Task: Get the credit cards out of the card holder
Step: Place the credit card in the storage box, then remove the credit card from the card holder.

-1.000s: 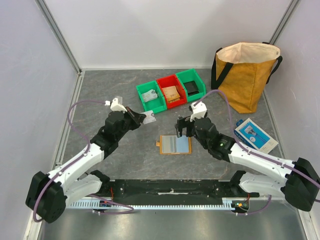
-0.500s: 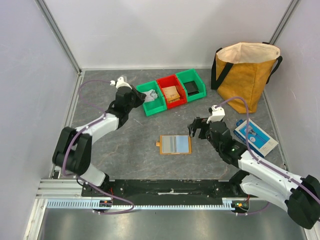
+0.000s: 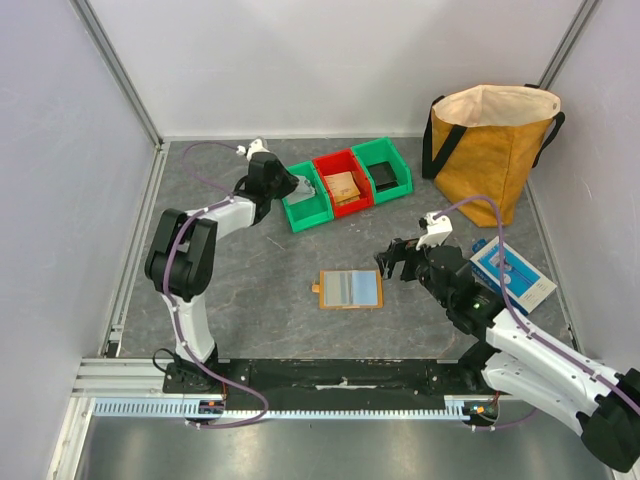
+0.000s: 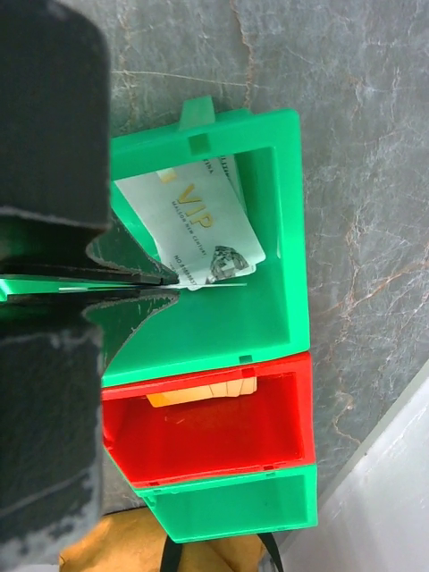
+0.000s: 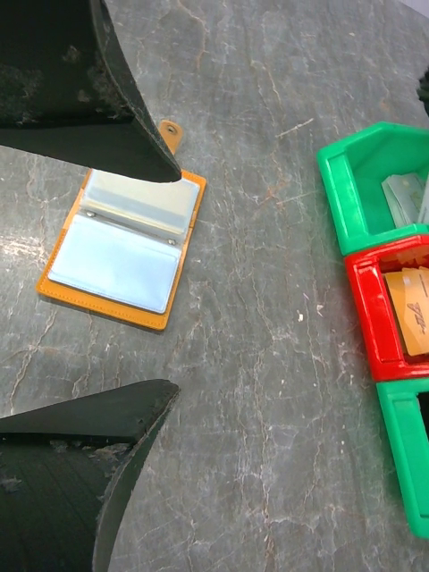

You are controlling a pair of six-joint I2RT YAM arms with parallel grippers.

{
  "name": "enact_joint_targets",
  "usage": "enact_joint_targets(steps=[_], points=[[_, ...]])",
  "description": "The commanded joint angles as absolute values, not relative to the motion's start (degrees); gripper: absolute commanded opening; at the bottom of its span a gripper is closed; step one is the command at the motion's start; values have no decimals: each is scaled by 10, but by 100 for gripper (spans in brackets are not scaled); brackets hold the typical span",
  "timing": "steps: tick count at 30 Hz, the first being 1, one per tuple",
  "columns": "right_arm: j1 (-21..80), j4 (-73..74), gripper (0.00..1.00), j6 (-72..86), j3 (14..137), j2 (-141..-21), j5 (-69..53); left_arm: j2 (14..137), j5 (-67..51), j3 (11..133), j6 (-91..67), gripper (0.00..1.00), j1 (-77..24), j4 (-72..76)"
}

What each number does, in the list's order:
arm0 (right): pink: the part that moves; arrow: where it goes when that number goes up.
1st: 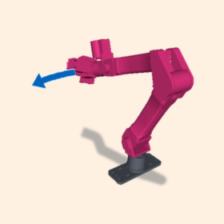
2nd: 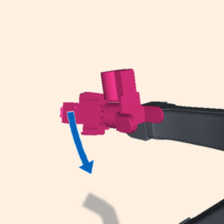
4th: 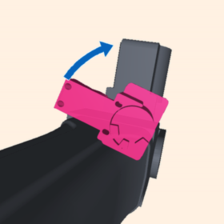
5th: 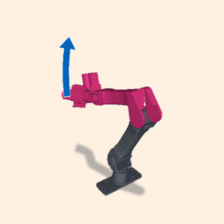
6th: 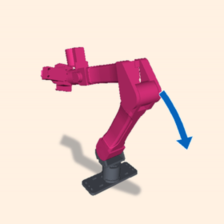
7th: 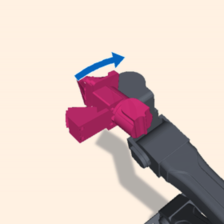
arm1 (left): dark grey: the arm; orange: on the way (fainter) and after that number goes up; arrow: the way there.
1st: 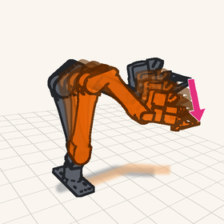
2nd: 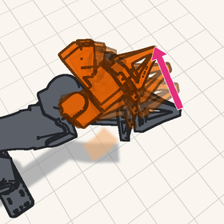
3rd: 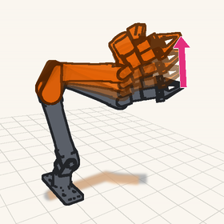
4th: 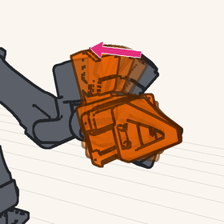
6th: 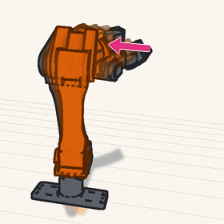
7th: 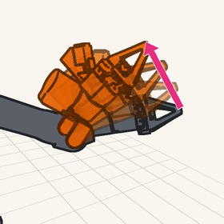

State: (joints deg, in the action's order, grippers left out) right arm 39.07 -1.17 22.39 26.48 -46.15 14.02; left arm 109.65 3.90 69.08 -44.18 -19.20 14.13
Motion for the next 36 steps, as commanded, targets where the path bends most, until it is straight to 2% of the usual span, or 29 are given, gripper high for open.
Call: enact_joint_targets(steps=[1,4,9,15,18,25,36], points=[[388,-12,98,208,265,-465,106,1124,16,739,-410,11,-185,141],[388,-9,98,212,267,-468,97,1141,8,758,-399,19,-185,124],[388,15,98,216,271,-475,98,1137,20,792,-368,49,-181,60],[388,54,98,223,291,-504,113,1078,52,790,-312,72,-180,14],[388,69,98,222,305,-527,111,1045,56,782,-288,75,-179,-11],[388,78,97,226,323,-559,88,929,34,741,-252,74,-185,-92],[391,79,91,207,351,-627,43,718,-36,528,-261,73,-307,-151]])
